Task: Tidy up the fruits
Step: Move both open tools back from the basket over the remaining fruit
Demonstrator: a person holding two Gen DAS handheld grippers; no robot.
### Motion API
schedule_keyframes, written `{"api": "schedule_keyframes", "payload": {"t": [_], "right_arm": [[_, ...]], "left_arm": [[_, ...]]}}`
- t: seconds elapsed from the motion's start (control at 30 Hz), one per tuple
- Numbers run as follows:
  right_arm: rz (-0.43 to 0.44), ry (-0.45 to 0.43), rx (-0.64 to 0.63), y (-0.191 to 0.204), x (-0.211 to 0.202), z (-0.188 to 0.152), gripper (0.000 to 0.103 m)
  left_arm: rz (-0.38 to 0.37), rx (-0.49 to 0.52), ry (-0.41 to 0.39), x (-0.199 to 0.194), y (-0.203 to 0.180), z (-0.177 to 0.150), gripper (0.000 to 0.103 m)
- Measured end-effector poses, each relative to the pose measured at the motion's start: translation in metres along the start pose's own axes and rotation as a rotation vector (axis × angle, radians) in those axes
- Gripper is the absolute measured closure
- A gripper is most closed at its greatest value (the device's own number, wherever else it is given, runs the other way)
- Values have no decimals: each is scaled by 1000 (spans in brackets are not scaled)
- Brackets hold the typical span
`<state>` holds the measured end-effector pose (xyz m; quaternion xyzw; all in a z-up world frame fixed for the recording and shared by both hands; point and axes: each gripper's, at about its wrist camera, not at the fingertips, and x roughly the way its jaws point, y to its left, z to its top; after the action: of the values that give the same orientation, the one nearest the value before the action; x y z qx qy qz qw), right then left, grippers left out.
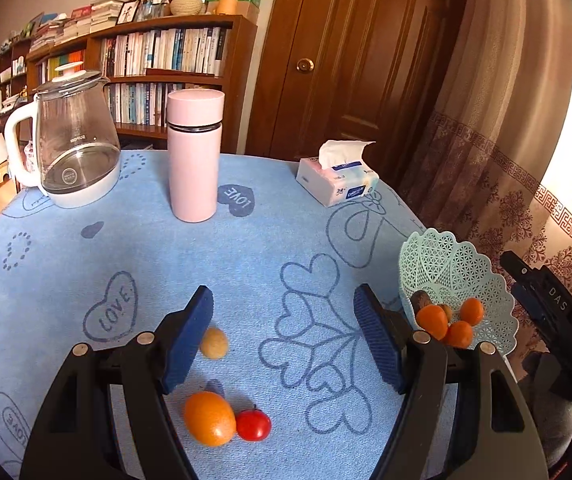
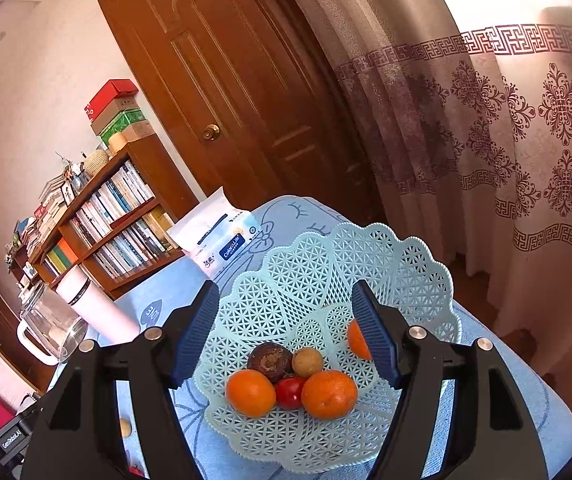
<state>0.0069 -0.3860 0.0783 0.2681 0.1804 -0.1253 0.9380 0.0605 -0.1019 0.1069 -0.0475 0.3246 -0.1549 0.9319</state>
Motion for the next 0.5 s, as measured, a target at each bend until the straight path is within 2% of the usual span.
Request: {"api": "schedule_keyframes", "payload": {"t": [0.07, 0.17, 0.5], "right_arm": [[2, 2, -5, 1, 0, -1, 32], [8, 6, -18, 5, 1, -4, 32], [47, 18, -107, 27, 1, -14, 32]], "left_arm": [[24, -11, 1, -3, 9, -2, 30], [50, -31, -1, -6, 21, -6, 20], [115, -28, 12, -7, 39, -27, 20]]}}
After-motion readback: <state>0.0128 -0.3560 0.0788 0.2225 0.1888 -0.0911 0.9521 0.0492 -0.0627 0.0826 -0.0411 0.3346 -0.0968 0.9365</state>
